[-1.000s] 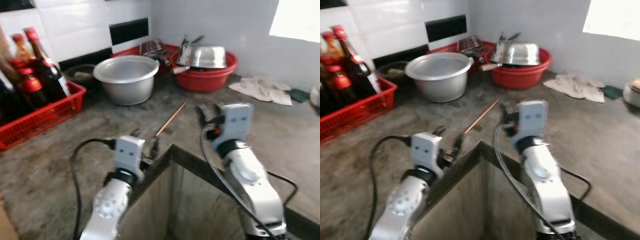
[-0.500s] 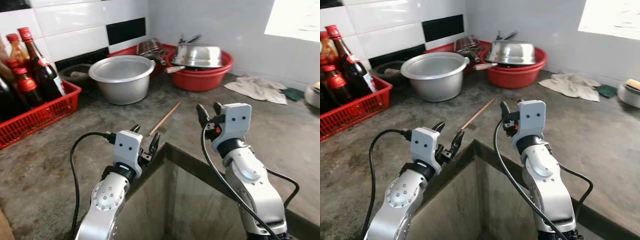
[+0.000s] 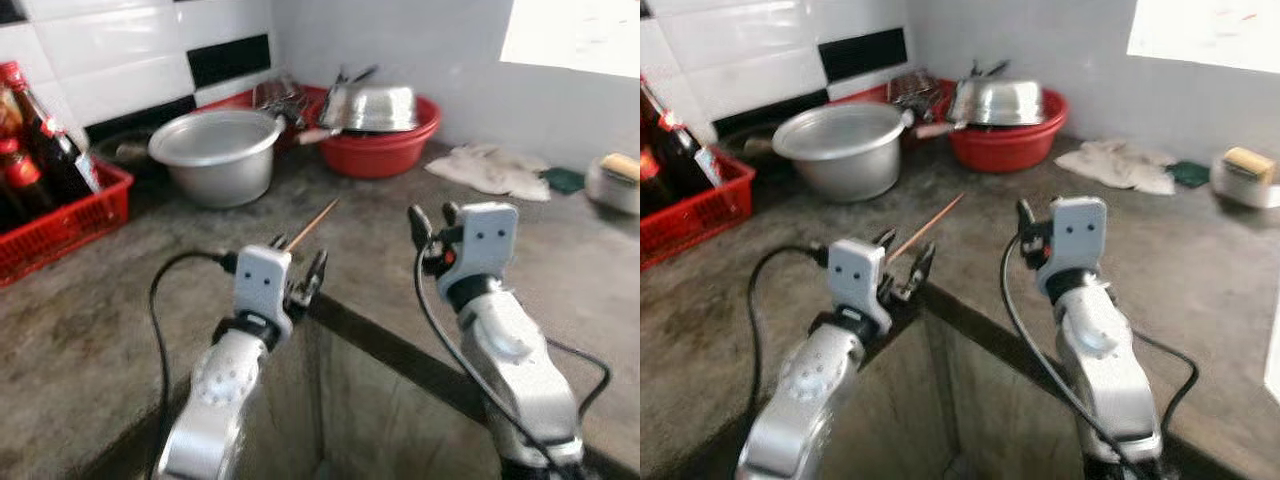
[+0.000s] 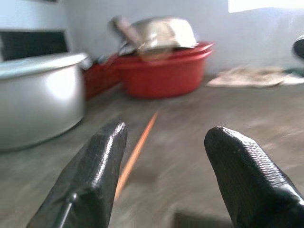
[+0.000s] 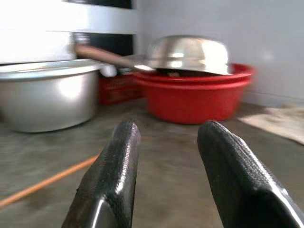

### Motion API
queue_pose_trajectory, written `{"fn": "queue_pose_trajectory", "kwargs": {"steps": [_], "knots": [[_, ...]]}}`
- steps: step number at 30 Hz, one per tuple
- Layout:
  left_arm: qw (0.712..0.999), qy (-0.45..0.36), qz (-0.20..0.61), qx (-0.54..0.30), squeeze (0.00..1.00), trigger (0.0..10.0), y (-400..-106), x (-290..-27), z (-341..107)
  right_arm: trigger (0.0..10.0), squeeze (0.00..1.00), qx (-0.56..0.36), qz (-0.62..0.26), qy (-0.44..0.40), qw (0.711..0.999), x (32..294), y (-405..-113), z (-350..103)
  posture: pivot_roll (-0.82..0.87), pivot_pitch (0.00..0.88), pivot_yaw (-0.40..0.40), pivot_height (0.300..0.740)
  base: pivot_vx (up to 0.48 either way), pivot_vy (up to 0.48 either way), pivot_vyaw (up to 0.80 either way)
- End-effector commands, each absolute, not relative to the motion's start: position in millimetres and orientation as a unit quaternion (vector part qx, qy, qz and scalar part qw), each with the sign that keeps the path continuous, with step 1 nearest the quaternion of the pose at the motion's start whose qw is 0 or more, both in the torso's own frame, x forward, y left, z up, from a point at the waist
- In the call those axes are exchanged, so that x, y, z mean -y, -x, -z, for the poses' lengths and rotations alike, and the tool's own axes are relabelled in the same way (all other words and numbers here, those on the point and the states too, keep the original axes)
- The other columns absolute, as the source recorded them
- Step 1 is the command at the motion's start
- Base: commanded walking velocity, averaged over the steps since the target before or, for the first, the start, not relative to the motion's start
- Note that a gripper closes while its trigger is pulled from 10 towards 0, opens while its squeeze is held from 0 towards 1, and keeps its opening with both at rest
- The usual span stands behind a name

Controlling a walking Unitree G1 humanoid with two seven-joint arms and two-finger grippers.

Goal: Kitchen organization

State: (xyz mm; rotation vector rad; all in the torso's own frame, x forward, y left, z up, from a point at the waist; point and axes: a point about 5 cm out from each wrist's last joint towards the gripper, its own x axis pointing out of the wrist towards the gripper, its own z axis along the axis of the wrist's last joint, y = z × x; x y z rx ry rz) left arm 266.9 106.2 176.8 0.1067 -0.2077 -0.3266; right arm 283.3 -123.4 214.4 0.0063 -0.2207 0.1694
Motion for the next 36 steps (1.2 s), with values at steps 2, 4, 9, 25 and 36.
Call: {"fn": "queue_pose_trajectory", "kwargs": {"steps": [2, 4, 9, 25, 36], "knots": [[0.98, -0.056, 0.164, 0.092, 0.0, 10.0, -271, -110, -176, 10.0, 0.0, 0.115, -0.085, -0.003, 0.99, 123, -285, -217, 0.1, 0.037, -0.011, 0.74, 0.0, 0.0, 0.0], [0.98, -0.053, 0.168, 0.089, 0.0, 10.0, -274, -112, -177, 10.0, 0.0, 0.115, -0.084, -0.004, 0.99, 123, -285, -218, 0.11, 0.037, -0.011, 0.74, 0.0, 0.0, 0.0], [0.975, -0.088, 0.196, 0.063, 0.0, 10.0, -295, -120, -180, 10.0, 0.0, 0.115, -0.084, -0.009, 0.99, 123, -286, -218, 0.11, 0.043, -0.011, 0.74, 0.0, 0.0, 0.0], [0.951, -0.054, 0.296, -0.074, 0.0, 10.0, -367, -110, -203, 10.0, 0.0, 0.117, -0.082, -0.012, 0.99, 119, -288, -220, 0.1, 0.032, 0.011, 0.74, 0.0, 0.0, 0.0], [0.933, -0.079, 0.314, -0.158, 0.0, 10.0, -397, -111, -219, 10.0, 0.0, 0.115, -0.072, -0.025, 0.991, 118, -290, -220, 0.1, 0.031, 0.033, 0.74, 0.0, 0.0, 0.0]]}}
